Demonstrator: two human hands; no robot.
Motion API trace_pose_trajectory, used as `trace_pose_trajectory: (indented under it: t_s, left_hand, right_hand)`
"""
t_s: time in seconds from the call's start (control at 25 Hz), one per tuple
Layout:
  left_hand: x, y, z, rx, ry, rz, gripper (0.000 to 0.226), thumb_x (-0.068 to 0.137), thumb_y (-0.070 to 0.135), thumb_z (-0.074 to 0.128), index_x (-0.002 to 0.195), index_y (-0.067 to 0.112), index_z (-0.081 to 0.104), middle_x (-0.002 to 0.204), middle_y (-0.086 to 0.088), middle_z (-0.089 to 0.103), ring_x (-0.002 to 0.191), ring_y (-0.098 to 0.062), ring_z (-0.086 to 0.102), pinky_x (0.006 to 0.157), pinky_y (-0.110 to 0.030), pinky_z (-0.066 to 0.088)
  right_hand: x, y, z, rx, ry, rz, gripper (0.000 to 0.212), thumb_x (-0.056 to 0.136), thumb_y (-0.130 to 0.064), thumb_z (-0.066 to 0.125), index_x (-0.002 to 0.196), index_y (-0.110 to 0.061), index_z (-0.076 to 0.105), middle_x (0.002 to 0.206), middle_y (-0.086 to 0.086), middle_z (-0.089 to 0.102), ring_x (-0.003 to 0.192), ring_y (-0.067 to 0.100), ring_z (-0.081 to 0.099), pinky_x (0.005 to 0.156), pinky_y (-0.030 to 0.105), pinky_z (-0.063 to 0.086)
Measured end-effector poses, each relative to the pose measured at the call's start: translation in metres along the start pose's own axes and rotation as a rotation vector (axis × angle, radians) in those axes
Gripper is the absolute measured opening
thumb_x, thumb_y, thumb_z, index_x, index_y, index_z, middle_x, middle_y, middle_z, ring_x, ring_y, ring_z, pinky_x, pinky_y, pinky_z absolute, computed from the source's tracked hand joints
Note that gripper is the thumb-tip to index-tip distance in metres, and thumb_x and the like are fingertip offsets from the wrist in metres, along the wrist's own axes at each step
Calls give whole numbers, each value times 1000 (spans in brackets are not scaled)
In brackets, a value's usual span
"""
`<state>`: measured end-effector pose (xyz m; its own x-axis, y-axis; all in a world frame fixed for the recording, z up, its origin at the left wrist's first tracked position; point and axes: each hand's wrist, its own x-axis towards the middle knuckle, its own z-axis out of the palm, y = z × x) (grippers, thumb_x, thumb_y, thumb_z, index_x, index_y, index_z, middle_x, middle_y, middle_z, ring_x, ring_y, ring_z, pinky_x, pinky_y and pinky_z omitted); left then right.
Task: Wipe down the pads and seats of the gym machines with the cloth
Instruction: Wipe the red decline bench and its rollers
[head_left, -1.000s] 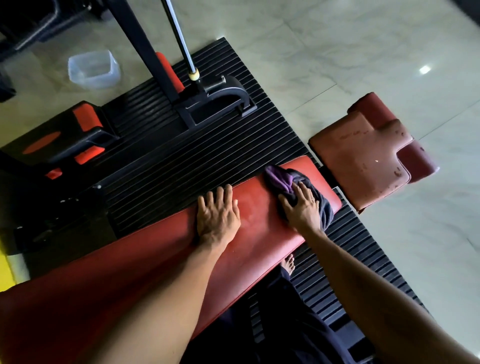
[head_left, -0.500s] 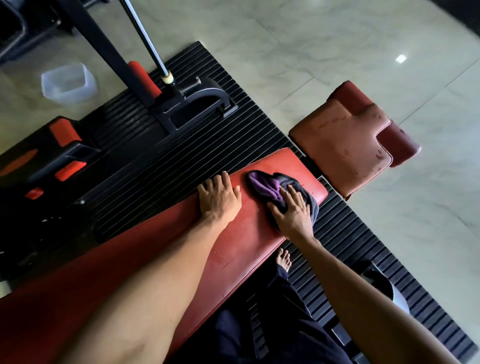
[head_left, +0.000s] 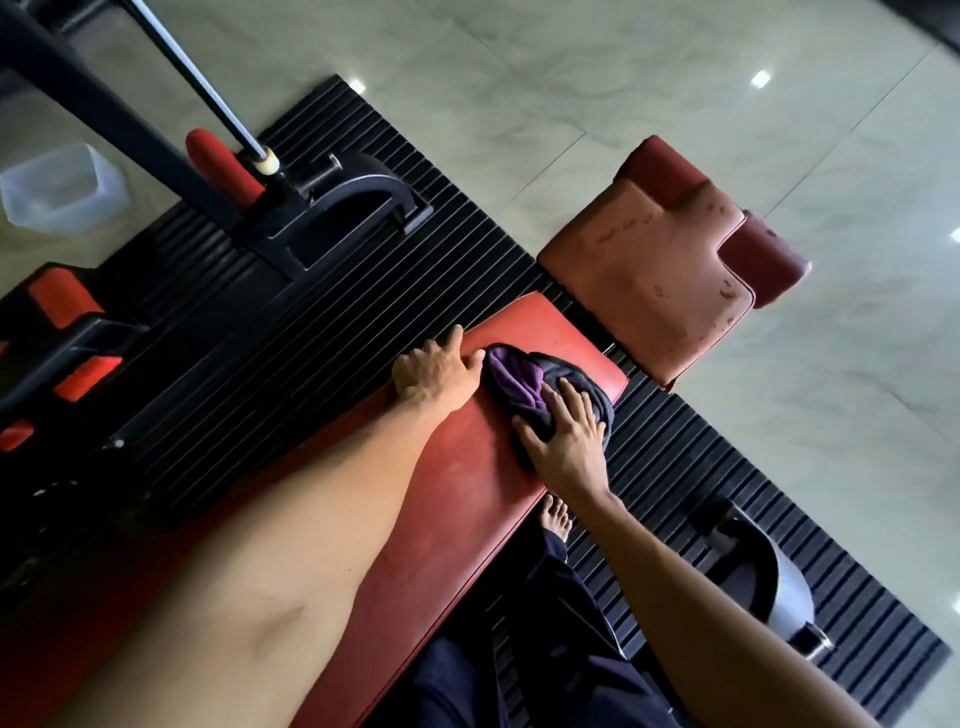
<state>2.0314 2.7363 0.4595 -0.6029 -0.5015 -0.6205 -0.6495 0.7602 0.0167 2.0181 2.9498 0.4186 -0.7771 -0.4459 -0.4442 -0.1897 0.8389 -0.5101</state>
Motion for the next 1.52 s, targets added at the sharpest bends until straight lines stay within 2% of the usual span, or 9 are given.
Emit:
trace_pose_trajectory:
  t_s: [0.24,0.52,0.72,0.96,1.08,1.2,1.32,1.4,1.52]
  left_hand:
    - [16,-9,1,14,42,76,67,97,71,21,157,42,16,125,-18,65,113,-39,62,94,-45,44]
    - [19,-9,0,-2,34,87,66,97,70,23,157,42,16,126,-18,65,109,-40,63,92,-45,45]
    - [21,-9,1,-31,8,49,66,96,72,21,156,44,15,131,-17,62,112,-39,62,94,-46,45]
    - [21,-8,0,-40,10,45,66,98,71,17,157,42,15,134,-14,61,110,-37,64,91,-45,47]
    - [24,-7,2,-48,16,35,64,98,70,19,156,43,18,134,-14,62,113,-38,63,95,-46,45]
    - [23,-7,2,-51,17,22,62,99,67,24,155,43,20,134,-13,62,114,-38,62,96,-47,44]
    - [23,-7,2,-58,15,25,60,99,64,27,155,43,20,133,-14,62,113,-38,63,94,-46,44]
    - [24,-7,2,-62,10,18,62,98,68,24,155,43,20,135,-13,61,114,-38,62,95,-46,44]
    - [26,-8,2,-64,2,27,64,97,70,22,155,43,20,136,-13,60,114,-38,62,96,-47,44]
  right_hand:
    - [64,-10,-9,99,20,300,75,89,-69,52,155,-38,34,167,0,21,154,28,14,119,68,11]
    - [-17,-31,10,209,44,286,74,92,-62,59,156,-38,31,170,-2,11,157,28,-1,126,53,13]
    - [23,-12,4,271,68,340,70,93,-52,62,155,-34,36,169,0,15,156,29,1,126,48,10]
    - [105,19,-23,204,-2,478,73,92,-63,53,155,-30,35,167,6,21,153,32,14,123,54,19]
    - [105,8,-24,85,-61,401,77,92,-74,43,156,-33,32,169,1,17,155,30,11,122,61,12]
    - [63,-10,-13,39,-87,102,70,95,-72,43,154,-36,38,169,-7,18,157,23,6,124,54,-1]
    - [48,3,-19,-33,-124,-100,71,92,-72,39,153,-36,41,167,-9,23,157,20,10,127,50,5]
    - [79,16,-24,-57,-117,-56,70,94,-68,43,153,-33,42,166,-4,28,155,24,18,126,50,11]
    - [152,0,-30,-23,-117,187,65,98,-62,45,155,-31,39,165,-1,29,152,26,26,123,53,18]
